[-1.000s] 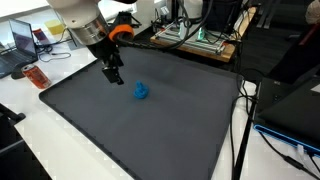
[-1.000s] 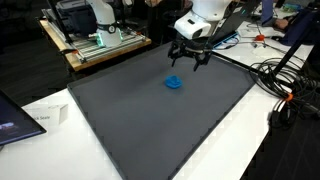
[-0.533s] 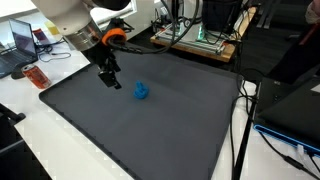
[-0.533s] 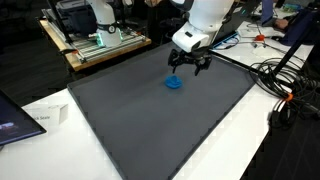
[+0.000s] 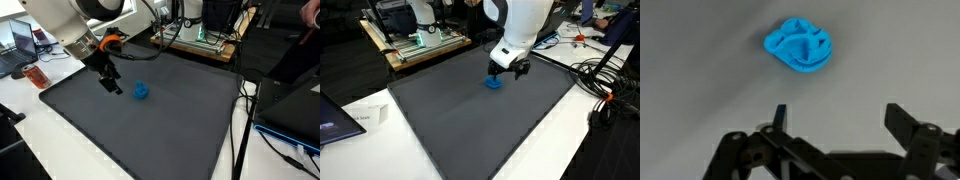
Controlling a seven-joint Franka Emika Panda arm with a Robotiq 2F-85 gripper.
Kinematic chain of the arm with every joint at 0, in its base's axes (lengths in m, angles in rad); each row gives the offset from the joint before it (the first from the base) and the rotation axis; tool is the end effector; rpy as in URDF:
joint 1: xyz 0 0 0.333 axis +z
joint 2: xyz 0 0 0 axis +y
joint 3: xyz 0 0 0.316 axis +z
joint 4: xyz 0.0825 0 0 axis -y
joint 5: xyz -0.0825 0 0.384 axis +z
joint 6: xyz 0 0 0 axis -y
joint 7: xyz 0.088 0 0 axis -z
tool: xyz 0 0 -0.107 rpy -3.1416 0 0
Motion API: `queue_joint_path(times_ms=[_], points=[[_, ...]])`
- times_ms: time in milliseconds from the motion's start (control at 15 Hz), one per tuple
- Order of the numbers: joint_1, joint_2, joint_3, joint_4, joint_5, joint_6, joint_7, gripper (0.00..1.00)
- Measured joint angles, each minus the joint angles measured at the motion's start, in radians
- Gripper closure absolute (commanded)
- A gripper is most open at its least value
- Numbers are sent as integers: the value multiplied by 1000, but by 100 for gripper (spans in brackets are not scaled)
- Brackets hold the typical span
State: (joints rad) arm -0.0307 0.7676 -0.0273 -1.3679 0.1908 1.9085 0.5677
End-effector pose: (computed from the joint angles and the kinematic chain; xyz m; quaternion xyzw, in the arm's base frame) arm 0.7094 -0.0238 0.2442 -0.9300 0.3416 0.1280 0.0451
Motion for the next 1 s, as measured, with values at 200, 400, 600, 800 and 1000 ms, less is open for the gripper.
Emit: queue_joint_path(times_ms=[200, 400, 600, 800, 1000], points=[[-11, 33, 0, 25, 29, -27, -30, 0], [-18, 72, 0, 69, 51, -95, -46, 0], [-24, 113, 0, 121, 61, -156, -53, 0], [-34, 149, 1, 163, 83, -187, -68, 0], [-55, 170, 5, 178, 117, -193, -103, 0]])
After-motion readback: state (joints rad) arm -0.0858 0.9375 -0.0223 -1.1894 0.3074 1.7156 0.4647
